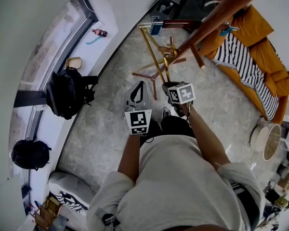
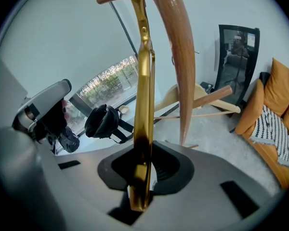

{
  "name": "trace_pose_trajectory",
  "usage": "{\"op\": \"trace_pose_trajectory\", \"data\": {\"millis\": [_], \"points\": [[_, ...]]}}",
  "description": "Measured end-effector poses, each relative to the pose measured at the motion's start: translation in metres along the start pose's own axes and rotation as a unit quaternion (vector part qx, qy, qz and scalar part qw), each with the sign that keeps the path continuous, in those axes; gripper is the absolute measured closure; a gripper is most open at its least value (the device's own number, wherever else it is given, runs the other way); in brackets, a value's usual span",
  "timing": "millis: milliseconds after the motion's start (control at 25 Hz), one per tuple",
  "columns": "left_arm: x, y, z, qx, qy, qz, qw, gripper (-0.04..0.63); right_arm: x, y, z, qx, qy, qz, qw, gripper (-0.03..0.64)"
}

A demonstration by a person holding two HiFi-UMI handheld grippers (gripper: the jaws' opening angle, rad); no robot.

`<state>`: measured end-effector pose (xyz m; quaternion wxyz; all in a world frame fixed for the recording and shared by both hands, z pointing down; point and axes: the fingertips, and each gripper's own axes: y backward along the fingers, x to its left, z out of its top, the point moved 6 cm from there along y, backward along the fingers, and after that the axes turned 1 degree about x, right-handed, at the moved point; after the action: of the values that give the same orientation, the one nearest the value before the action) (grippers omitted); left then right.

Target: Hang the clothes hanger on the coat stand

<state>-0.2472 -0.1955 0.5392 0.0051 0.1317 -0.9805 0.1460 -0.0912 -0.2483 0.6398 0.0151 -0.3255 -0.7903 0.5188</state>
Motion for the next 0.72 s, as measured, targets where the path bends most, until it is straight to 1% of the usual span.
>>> {"op": "trace_pose_trajectory", "data": {"millis": [240,520,720], "points": [[-0.006,0.001,-0.001,0.001,-0.004,-0.002,1.0000,0.586,-0.006,0.004,-0.006,-0.031,0.010,-0.013,0.999,0.572],[-0.015,0.002,0.000,0.001,-0.008,-0.010,0.9999,0.586,-0.008,0.008,-0.010,-0.037,0.014,-0.019,0.999,0.572],[-0.018,0.004,0.002,-0.001,-0.013,-0.014,0.9998,0.586,-0.008,0.012,-0.012,-0.045,0.027,-0.022,0.998,0.565]]}}
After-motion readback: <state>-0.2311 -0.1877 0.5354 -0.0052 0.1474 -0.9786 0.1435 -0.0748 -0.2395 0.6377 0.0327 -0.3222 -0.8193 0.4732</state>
